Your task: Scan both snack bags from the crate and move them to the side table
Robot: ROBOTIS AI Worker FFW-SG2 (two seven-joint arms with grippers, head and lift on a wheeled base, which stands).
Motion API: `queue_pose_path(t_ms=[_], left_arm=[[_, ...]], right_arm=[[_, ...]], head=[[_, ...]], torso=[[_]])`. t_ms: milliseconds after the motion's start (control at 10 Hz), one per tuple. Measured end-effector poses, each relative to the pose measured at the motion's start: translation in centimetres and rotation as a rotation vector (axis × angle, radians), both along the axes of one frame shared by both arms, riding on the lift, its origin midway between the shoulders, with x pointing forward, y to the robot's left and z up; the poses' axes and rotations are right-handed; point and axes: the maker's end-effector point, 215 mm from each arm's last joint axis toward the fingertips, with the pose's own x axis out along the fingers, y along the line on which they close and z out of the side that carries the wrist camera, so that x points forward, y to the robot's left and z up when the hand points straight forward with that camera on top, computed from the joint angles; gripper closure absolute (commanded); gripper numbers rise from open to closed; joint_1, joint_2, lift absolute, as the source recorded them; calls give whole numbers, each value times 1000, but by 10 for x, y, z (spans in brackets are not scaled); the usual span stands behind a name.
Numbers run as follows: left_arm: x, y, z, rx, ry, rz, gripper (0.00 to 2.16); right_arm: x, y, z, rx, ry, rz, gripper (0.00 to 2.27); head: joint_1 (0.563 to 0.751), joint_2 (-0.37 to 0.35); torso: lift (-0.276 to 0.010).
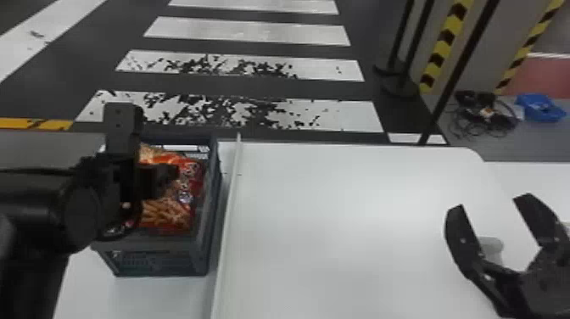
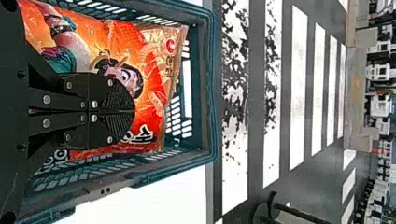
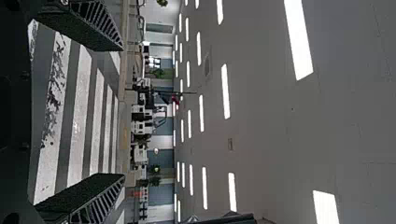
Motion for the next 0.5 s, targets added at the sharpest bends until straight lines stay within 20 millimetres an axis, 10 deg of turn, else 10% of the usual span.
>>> queue_pose_path(t_ms=[500], left_arm=[[-3,-7,37,68,-65,0,2057]], right_arm=[[3,-1,-2,-1,1,-1,16]], head=[[695,-68]], torso=[[-95]])
